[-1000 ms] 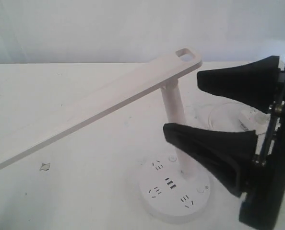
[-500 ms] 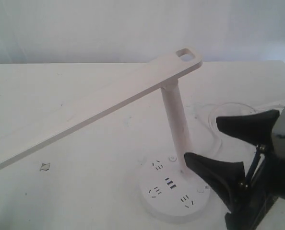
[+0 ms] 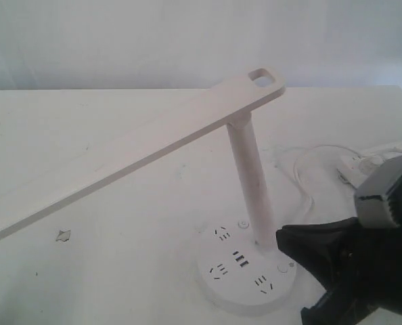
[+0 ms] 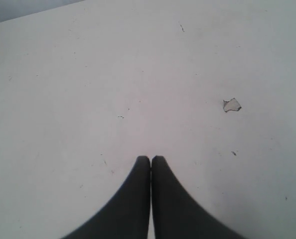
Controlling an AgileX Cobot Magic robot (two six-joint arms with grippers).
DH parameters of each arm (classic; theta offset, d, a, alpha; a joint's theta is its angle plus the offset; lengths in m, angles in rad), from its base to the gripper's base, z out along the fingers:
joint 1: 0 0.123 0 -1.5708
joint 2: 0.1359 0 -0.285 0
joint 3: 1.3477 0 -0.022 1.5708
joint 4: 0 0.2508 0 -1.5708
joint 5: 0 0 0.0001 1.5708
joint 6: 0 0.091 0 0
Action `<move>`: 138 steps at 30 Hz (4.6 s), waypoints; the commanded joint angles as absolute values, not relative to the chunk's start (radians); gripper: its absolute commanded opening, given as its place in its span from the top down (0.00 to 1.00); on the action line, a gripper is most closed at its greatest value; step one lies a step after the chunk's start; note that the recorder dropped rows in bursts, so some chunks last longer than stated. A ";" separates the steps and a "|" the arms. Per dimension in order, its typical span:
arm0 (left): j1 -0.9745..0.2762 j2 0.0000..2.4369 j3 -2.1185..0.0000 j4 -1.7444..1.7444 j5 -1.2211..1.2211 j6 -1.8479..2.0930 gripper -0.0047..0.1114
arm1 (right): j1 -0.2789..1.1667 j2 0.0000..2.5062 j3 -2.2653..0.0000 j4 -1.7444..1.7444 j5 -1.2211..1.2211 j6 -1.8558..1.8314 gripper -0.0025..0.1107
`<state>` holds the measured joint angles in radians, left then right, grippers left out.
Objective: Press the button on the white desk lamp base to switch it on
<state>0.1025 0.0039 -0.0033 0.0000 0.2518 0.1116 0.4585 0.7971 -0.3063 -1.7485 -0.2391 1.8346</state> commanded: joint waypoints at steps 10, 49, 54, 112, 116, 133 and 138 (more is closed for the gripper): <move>0.094 0.000 0.000 -0.006 0.253 0.109 0.96 | 0.457 1.145 -0.301 -1.744 -0.084 1.965 0.98; 0.094 0.000 0.000 -0.006 0.253 0.109 0.96 | 0.457 1.430 -0.421 -1.744 0.010 1.967 0.98; 0.094 0.000 0.000 -0.006 0.253 0.109 0.96 | 0.457 1.430 -0.421 -1.744 0.013 1.963 0.98; 0.094 0.000 0.000 -0.006 0.253 0.109 0.96 | 0.457 0.277 -0.277 -1.744 0.090 1.889 0.98; 0.094 0.000 0.000 -0.006 0.253 0.109 0.96 | 0.358 0.260 -0.277 -1.744 0.041 1.889 0.98; 0.094 0.000 0.000 -0.006 0.253 0.109 0.96 | -0.003 0.090 -0.277 -1.744 0.036 1.889 0.98; 0.094 0.000 0.000 -0.006 0.253 0.109 0.96 | -0.003 0.056 -0.277 -1.744 0.028 1.889 0.98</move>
<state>0.1025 0.0039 -0.0033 0.0000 0.2518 0.1116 0.0054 0.0846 -0.2804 -1.7415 0.0305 1.8996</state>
